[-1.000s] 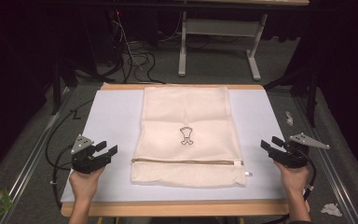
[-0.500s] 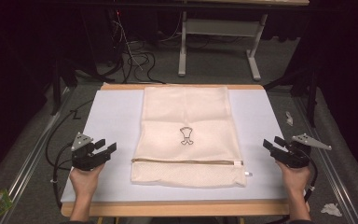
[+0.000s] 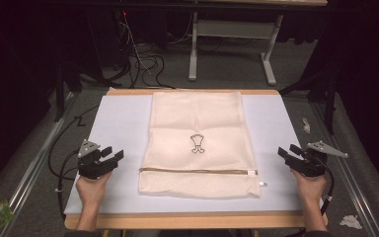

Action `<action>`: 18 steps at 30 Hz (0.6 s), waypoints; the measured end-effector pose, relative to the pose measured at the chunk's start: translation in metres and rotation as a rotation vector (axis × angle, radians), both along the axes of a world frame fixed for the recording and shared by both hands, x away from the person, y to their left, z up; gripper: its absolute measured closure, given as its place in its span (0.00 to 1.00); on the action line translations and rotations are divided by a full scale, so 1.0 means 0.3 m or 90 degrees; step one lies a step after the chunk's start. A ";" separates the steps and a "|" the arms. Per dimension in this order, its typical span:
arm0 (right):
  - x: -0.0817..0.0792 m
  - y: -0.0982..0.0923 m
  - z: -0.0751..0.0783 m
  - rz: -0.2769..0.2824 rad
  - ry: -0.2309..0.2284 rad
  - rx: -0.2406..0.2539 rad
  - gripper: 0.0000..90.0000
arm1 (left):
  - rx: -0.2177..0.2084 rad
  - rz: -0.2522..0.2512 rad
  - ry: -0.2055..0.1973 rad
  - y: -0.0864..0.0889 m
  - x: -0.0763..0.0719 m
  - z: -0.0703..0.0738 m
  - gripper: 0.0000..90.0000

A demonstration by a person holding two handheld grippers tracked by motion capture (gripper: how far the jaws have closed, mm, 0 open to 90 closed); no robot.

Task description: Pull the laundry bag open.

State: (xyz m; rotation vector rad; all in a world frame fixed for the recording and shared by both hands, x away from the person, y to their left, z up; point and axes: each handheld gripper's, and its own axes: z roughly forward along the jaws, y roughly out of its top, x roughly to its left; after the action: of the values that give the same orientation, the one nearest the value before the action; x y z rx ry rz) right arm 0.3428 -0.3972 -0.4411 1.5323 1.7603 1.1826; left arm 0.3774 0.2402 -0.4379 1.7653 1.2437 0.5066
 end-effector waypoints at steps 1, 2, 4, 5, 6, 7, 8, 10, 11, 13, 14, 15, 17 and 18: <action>0.002 0.001 -0.002 0.000 -0.001 -0.003 0.49 | 0.003 0.000 0.002 0.000 0.002 -0.003 0.52; 0.003 0.003 -0.004 -0.001 0.002 -0.003 0.49 | 0.003 0.000 0.003 -0.001 0.005 -0.006 0.52; 0.009 0.005 -0.010 -0.002 0.004 -0.008 0.49 | 0.005 0.002 0.006 -0.003 0.009 -0.013 0.52; 0.011 0.006 -0.013 -0.003 0.005 -0.008 0.49 | 0.006 0.001 0.008 -0.003 0.011 -0.015 0.52; 0.012 0.006 -0.015 -0.004 0.007 -0.009 0.49 | 0.008 0.002 0.008 -0.004 0.013 -0.018 0.52; 0.013 0.007 -0.018 -0.004 0.007 -0.009 0.49 | 0.010 0.002 0.008 -0.006 0.015 -0.020 0.52; 0.014 0.008 -0.020 -0.005 0.009 -0.010 0.49 | 0.011 0.001 0.009 -0.006 0.016 -0.021 0.52; 0.018 0.008 -0.024 -0.005 0.011 -0.013 0.49 | 0.011 0.003 0.008 -0.009 0.019 -0.023 0.52; 0.020 0.009 -0.025 -0.006 0.013 -0.012 0.49 | 0.011 0.003 0.008 -0.009 0.020 -0.024 0.52; 0.023 0.010 -0.026 -0.006 0.013 -0.012 0.49 | 0.014 0.005 0.009 -0.011 0.025 -0.028 0.52; 0.025 0.010 -0.028 -0.005 0.012 -0.013 0.49 | 0.016 0.006 0.010 -0.013 0.027 -0.031 0.52; 0.026 0.011 -0.029 -0.006 0.015 -0.013 0.49 | 0.018 0.005 0.013 -0.014 0.030 -0.032 0.52; 0.030 0.011 -0.032 -0.007 0.016 -0.014 0.49 | 0.020 0.005 0.015 -0.018 0.035 -0.037 0.52; 0.031 0.011 -0.033 -0.007 0.017 -0.014 0.49 | 0.021 0.005 0.016 -0.020 0.037 -0.039 0.52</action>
State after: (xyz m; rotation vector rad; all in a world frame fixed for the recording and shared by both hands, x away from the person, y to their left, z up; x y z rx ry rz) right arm 0.3519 -0.3939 -0.4509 1.5497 1.7743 1.1395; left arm 0.3885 0.2341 -0.4496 1.8006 1.2671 0.5140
